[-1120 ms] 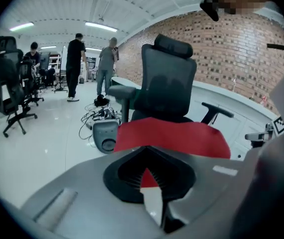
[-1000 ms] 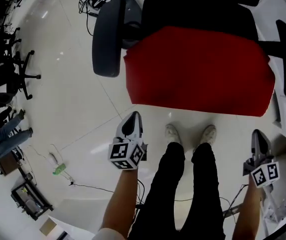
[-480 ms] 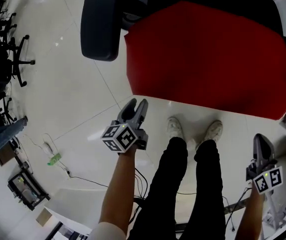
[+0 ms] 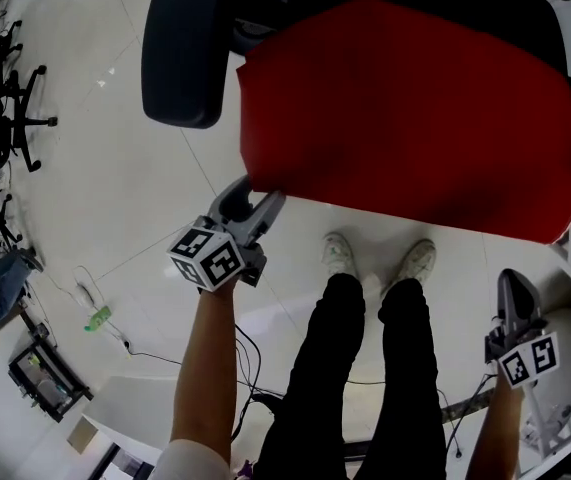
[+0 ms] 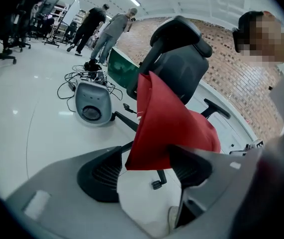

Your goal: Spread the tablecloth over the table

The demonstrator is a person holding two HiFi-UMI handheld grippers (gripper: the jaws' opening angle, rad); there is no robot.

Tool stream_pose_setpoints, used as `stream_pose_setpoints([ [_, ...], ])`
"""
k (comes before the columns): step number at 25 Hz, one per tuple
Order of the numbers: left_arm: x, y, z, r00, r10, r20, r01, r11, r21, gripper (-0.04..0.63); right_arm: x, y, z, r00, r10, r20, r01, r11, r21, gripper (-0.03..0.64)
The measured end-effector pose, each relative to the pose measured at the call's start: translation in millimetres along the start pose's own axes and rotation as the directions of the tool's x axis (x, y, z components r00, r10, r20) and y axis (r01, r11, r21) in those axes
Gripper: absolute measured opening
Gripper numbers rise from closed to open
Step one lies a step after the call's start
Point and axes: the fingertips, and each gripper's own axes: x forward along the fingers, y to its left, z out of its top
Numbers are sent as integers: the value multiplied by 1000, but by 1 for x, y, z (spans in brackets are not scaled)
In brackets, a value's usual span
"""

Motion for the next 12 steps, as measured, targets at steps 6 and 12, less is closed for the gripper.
stream_pose_setpoints([
  [6, 7, -1, -6, 999, -26, -43, 25, 999, -28, 233, -6, -14, 2, 999, -43, -9, 43, 999, 15, 6],
  [12, -12, -3, -9, 997, 55, -51, -55, 998, 8, 54, -22, -65, -18, 985, -175, 12, 172, 978, 118, 6],
])
